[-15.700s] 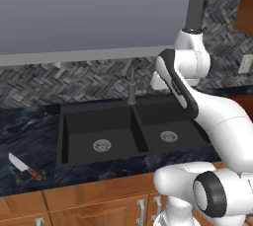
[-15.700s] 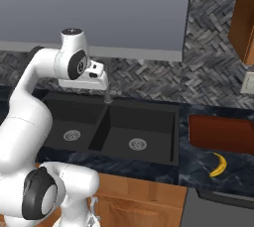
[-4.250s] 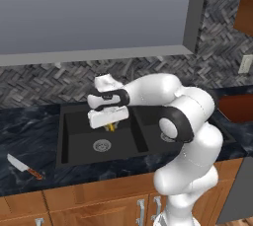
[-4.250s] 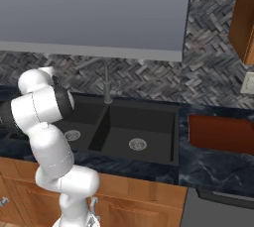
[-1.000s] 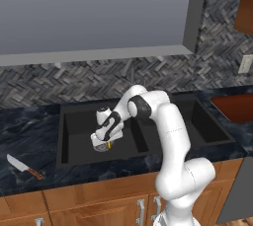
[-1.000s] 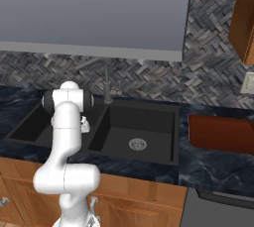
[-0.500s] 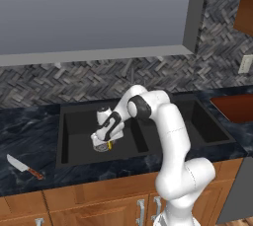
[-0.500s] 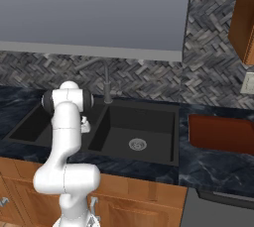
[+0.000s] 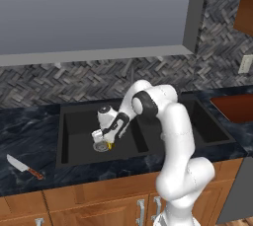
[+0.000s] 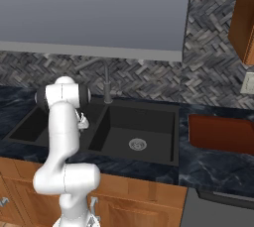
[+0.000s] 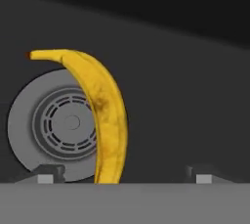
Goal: Pick up all produce items and place them in the sink. Turn on the sink faucet to wash them. Then turn the sink off and put them in the tray.
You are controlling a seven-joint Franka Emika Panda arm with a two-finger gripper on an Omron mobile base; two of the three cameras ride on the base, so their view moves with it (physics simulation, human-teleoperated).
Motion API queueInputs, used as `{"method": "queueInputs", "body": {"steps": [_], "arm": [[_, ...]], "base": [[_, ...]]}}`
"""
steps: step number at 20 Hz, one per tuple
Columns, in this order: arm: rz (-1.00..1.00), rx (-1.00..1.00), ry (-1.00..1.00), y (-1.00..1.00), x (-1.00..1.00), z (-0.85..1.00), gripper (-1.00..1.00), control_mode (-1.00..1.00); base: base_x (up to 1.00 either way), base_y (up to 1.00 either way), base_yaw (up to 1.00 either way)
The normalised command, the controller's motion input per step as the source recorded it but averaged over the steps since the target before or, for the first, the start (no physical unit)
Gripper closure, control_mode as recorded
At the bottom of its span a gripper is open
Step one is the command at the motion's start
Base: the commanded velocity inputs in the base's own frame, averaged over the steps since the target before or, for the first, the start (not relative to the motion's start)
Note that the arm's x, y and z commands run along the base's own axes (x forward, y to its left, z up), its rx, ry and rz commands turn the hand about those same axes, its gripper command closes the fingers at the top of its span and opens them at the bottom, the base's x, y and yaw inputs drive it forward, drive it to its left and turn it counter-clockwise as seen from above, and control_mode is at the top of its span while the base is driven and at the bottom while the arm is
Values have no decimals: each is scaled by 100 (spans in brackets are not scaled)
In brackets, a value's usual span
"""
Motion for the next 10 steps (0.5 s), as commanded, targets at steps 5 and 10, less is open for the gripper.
{"method": "queueInputs", "body": {"steps": [5,10], "arm": [[0,1,-29,0,-67,86,-100,-100],[0,9,-12,0,-46,100,-100,-100]], "base": [[0,0,0],[0,0,0]]}}
